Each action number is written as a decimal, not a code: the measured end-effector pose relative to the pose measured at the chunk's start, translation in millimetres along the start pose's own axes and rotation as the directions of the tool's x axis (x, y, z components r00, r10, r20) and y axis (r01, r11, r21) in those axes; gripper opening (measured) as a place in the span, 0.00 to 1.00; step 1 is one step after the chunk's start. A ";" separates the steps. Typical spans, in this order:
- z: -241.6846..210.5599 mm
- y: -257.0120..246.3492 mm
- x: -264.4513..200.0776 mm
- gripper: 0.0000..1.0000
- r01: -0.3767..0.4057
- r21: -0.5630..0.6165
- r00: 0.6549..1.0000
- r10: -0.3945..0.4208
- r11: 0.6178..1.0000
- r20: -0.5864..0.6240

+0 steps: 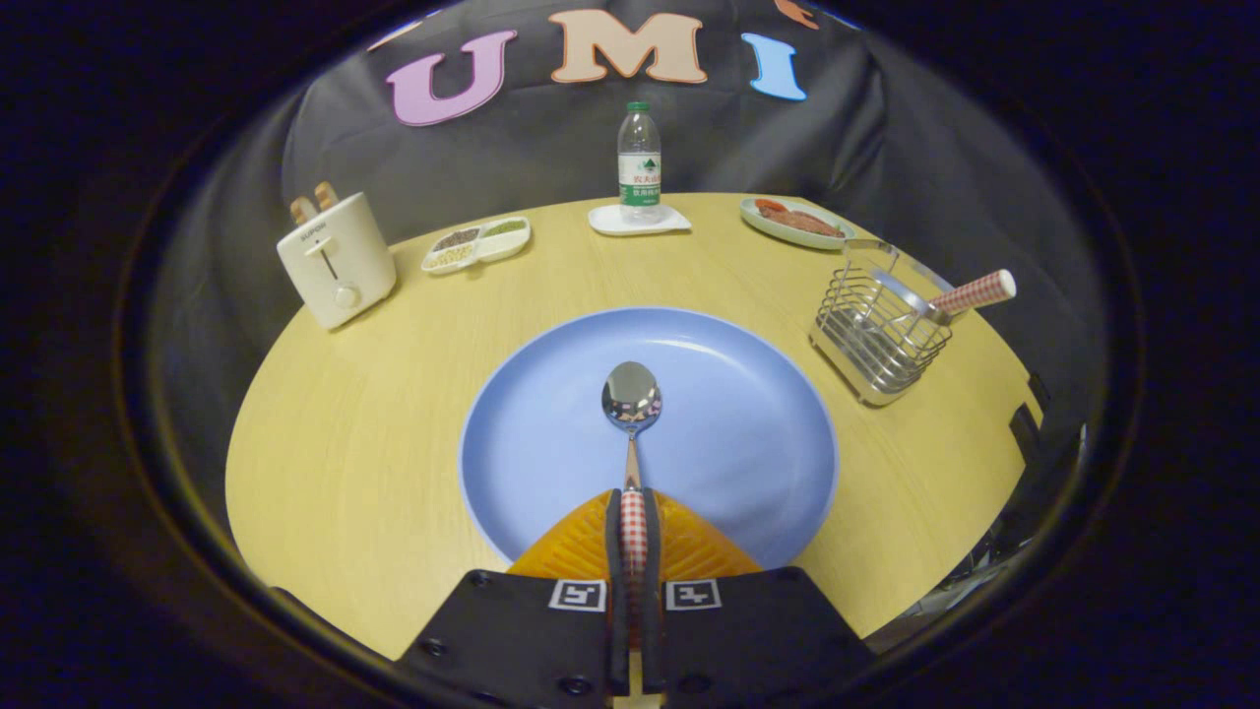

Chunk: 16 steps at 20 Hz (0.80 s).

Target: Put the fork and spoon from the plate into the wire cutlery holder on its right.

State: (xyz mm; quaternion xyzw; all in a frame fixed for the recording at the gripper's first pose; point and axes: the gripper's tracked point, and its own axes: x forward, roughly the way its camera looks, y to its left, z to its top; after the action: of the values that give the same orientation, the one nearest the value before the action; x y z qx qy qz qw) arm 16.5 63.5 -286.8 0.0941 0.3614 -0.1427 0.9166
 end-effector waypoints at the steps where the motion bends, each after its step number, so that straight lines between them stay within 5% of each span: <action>1: 3.1 -1.3 -2.8 0.08 0.006 -0.013 1.000 -0.006 1.000 -0.009; 9: 40.1 -26.1 -58.1 0.08 0.105 0.026 0.984 -0.100 0.994 -0.148; 16: 101.2 -77.5 -103.3 0.08 0.277 0.158 0.922 -0.217 0.948 -0.319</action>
State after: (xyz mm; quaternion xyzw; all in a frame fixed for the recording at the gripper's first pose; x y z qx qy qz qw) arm -16.8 -17.4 -148.0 0.1598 0.4882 -0.2774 0.8119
